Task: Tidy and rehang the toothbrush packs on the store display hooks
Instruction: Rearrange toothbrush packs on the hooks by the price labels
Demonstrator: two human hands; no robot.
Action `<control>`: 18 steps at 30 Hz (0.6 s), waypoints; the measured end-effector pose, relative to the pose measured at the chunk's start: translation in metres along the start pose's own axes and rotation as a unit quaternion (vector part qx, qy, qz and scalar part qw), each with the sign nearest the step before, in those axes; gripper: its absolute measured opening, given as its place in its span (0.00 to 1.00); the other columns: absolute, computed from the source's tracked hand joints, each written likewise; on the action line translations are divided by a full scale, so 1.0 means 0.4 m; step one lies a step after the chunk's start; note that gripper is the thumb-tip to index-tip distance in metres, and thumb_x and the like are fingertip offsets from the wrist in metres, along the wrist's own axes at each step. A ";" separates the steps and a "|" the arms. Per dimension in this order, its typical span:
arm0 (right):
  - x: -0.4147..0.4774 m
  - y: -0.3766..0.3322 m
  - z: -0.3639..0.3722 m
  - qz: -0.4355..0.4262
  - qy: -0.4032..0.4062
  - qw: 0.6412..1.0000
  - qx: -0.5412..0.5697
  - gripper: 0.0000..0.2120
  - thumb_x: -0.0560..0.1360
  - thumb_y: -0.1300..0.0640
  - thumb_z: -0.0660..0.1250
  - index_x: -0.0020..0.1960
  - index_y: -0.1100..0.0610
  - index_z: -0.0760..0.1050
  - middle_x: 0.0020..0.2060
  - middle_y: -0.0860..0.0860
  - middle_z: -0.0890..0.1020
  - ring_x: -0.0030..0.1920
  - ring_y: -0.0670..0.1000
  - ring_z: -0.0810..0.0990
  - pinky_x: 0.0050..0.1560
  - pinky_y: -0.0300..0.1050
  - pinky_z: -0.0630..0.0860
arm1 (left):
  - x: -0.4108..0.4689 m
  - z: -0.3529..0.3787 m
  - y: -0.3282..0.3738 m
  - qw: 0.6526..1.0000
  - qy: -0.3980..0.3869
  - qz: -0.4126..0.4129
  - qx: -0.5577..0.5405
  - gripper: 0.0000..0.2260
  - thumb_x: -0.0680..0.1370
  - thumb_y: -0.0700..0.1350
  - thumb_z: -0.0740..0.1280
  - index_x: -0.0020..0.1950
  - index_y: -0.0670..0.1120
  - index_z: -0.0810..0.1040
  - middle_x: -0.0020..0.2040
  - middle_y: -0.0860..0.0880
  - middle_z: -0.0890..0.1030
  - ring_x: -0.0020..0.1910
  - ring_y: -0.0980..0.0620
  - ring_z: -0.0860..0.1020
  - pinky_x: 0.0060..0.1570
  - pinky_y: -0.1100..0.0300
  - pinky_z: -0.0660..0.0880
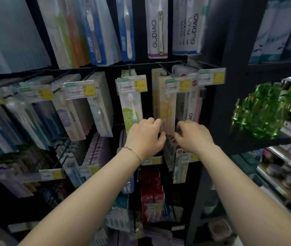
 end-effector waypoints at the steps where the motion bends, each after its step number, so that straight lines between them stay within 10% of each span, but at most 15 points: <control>1: 0.005 0.004 0.000 -0.011 -0.001 1.000 -0.003 0.12 0.77 0.47 0.58 0.52 0.54 0.72 0.47 0.51 0.77 0.46 0.55 0.77 0.39 0.48 0.69 | 0.011 0.011 0.012 1.000 0.000 0.007 0.008 0.12 0.80 0.52 0.58 0.52 0.45 0.73 0.44 0.49 0.75 0.43 0.48 0.75 0.36 0.55 0.71; 12: 0.068 0.043 0.063 0.016 -0.036 0.978 0.206 0.19 0.77 0.65 0.56 0.67 0.57 0.67 0.58 0.56 0.75 0.56 0.57 0.75 0.52 0.51 0.76 | 0.117 0.147 0.020 0.982 -0.104 -0.159 0.016 0.20 0.80 0.47 0.58 0.70 0.42 0.62 0.61 0.42 0.70 0.59 0.41 0.73 0.51 0.48 0.75; 18: 0.073 0.033 0.131 0.029 0.031 0.907 0.419 0.24 0.83 0.55 0.52 0.77 0.49 0.54 0.75 0.48 0.60 0.74 0.46 0.57 0.68 0.37 0.55 | 0.140 0.199 0.015 0.926 -0.055 -0.227 -0.297 0.33 0.80 0.41 0.59 0.79 0.53 0.43 0.76 0.43 0.58 0.70 0.45 0.67 0.62 0.60 0.65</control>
Point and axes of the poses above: each hand's wrist, its own x-axis towards the middle knuckle, its own z-axis out of the palm, y = z × x, the point moved 3 cm from there along x, towards the middle knuckle
